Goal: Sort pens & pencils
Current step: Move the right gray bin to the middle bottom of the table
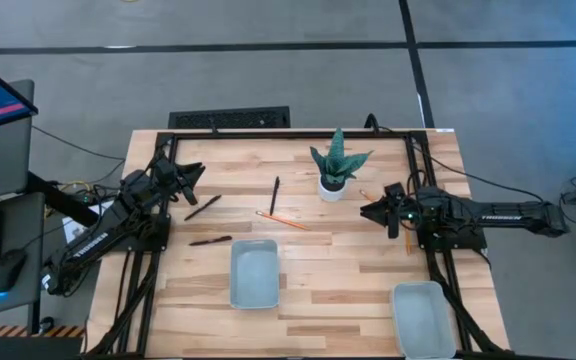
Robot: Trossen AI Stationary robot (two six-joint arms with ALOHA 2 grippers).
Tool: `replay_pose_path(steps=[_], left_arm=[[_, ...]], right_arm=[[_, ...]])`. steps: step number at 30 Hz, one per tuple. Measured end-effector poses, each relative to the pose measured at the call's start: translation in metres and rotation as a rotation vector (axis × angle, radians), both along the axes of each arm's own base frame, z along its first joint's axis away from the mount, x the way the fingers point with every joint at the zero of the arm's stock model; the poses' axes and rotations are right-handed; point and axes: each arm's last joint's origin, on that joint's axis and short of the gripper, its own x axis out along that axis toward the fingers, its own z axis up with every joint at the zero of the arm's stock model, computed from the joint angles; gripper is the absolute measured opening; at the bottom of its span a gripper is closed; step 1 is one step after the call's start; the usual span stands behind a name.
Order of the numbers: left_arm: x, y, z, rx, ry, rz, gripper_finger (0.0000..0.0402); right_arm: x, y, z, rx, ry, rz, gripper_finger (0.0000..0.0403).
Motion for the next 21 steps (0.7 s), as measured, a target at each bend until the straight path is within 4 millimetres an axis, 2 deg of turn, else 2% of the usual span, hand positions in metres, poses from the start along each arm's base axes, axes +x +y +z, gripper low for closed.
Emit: replay_pose_path(steps=[6,13,21], left_arm=[[0.0001,0.0001,0.0011,0.01,-0.012,0.0,0.0079],[0.0003,0.0002,0.0017,0.004,-0.028,0.0,0.0079],[0.0002,0.0002,0.0016,0.002,-0.026,0.001,0.0079]], right_arm=[[-0.0008,-0.0058,0.0,0.241,-0.033,-0.215,0.0134],[-0.0016,-0.0094,-0.0006,0.17,-0.019,-0.239,0.0134],[-0.0017,-0.0099,-0.0007,0.182,-0.02,-0.244,0.0138]])
